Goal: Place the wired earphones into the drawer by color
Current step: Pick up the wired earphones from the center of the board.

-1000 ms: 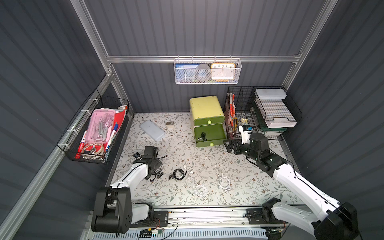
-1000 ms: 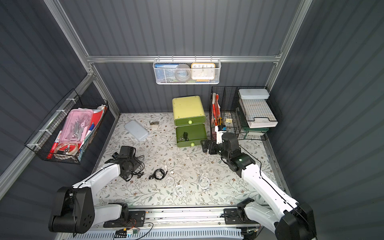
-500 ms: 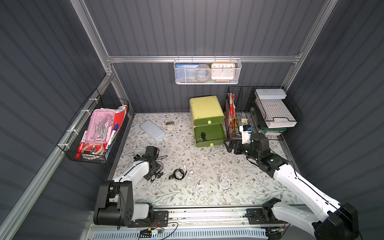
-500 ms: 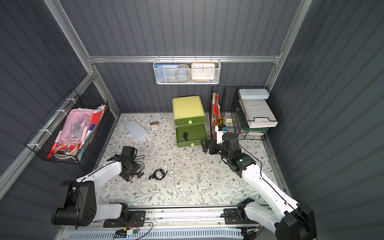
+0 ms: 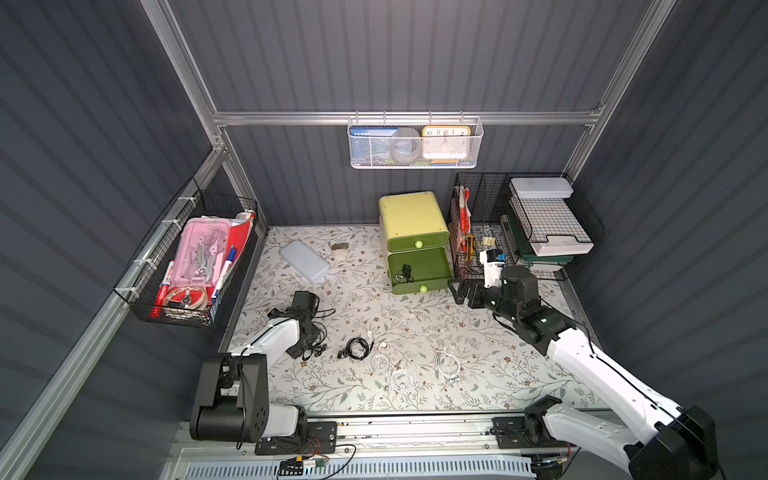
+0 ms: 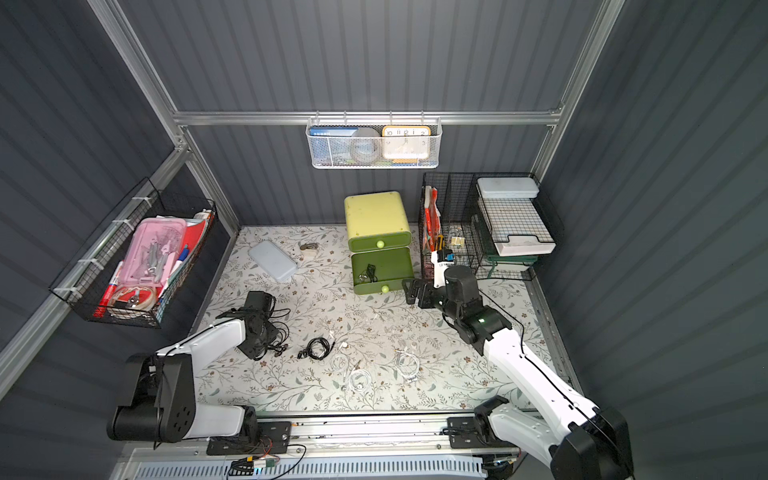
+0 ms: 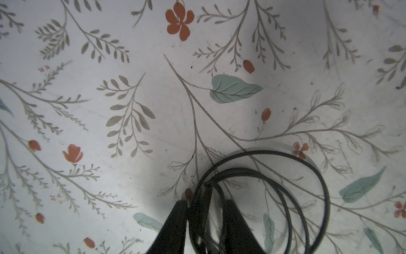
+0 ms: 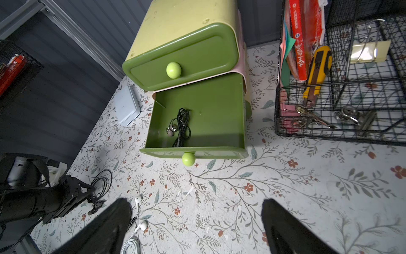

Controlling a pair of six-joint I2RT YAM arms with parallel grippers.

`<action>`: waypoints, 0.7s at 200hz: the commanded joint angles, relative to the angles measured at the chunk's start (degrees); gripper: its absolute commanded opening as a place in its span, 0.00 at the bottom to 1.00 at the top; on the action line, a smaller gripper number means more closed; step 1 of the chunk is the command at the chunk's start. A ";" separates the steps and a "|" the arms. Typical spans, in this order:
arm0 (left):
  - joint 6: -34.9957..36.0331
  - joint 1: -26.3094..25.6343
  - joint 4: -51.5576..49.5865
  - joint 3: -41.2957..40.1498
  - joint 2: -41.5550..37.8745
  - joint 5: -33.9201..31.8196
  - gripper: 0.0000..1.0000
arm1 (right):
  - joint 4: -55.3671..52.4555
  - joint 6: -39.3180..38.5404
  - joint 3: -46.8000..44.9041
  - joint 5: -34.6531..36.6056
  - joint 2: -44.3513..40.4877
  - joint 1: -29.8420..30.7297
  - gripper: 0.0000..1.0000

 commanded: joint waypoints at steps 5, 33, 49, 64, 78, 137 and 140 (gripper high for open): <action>0.41 0.25 -1.33 1.20 0.52 -1.13 0.25 | 0.36 -0.22 -0.62 0.57 -0.88 -0.08 0.98; 0.50 0.25 -1.15 1.12 0.48 -1.13 0.15 | 0.33 -0.15 -0.62 0.65 -0.97 -0.11 0.98; 0.68 0.25 -1.06 0.96 0.08 -1.05 0.08 | 0.33 -0.21 -0.65 0.72 -1.05 -0.08 0.98; 0.68 0.25 -0.93 0.76 -0.26 -1.04 0.03 | 0.35 -0.16 -0.68 0.75 -1.05 -0.09 0.98; 0.59 0.25 -0.89 0.58 -0.77 -0.96 0.01 | 0.22 -0.14 -0.61 0.75 -1.05 -0.08 0.98; 2.57 0.16 -0.85 2.00 -5.12 -0.70 0.00 | 0.29 -0.19 -0.71 0.84 -1.04 -0.13 0.98; 2.86 0.16 -0.80 2.18 -5.55 -0.55 0.00 | 0.29 -0.16 -0.71 0.86 -1.05 -0.09 0.98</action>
